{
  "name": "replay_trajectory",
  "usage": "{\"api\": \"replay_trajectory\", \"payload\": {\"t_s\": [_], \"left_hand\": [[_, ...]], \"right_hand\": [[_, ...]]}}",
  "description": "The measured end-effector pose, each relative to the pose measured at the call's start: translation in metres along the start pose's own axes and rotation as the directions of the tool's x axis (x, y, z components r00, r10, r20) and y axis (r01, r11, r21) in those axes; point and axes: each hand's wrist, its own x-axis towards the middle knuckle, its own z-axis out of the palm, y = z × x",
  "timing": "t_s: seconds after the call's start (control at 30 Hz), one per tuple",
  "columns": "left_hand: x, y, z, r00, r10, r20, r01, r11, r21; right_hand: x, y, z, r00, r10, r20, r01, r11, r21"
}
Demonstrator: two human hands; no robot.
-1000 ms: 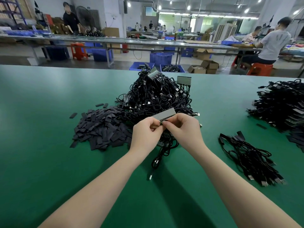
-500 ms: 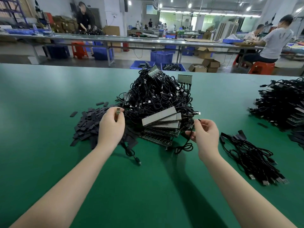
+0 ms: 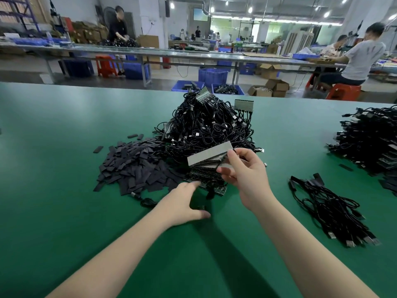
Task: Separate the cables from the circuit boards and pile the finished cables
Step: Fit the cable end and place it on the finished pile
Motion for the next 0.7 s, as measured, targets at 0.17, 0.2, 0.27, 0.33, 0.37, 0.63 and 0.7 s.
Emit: {"api": "replay_trajectory", "payload": {"t_s": [0.17,0.2,0.27,0.33,0.37,0.63,0.7], "left_hand": [[-0.004,0.015,-0.019,0.926,0.143,-0.35,-0.322,0.783,-0.532],[-0.001,0.018,-0.026,0.902,0.138,-0.41,-0.371,0.734,-0.569],[0.002,0.023,-0.043,0.883,0.119,-0.454,-0.393,0.717,-0.576],[0.006,0.02,-0.058,0.881,0.078,-0.466,-0.337,0.796,-0.503],[0.008,0.016,-0.064,0.868,0.034,-0.495,-0.301,0.829,-0.472],[0.004,0.006,-0.078,0.571,-0.294,-0.766,-0.209,0.851,-0.482],[0.0,0.012,-0.067,0.542,-0.316,-0.778,-0.131,0.883,-0.45]], "right_hand": [[-0.004,-0.006,0.012,0.99,0.056,0.132,-0.074,0.988,0.139],[-0.004,-0.004,0.016,0.986,0.065,0.154,-0.086,0.988,0.132],[-0.002,0.001,0.026,0.982,0.069,0.176,-0.091,0.988,0.123],[0.002,0.013,0.036,0.989,0.017,0.145,-0.02,1.0,0.016],[0.004,0.022,0.04,0.991,-0.035,0.126,0.05,0.991,-0.121],[0.021,0.106,0.059,0.819,0.146,0.555,0.535,0.153,-0.831],[0.023,0.109,0.063,0.796,0.176,0.579,0.588,0.003,-0.809]]}}
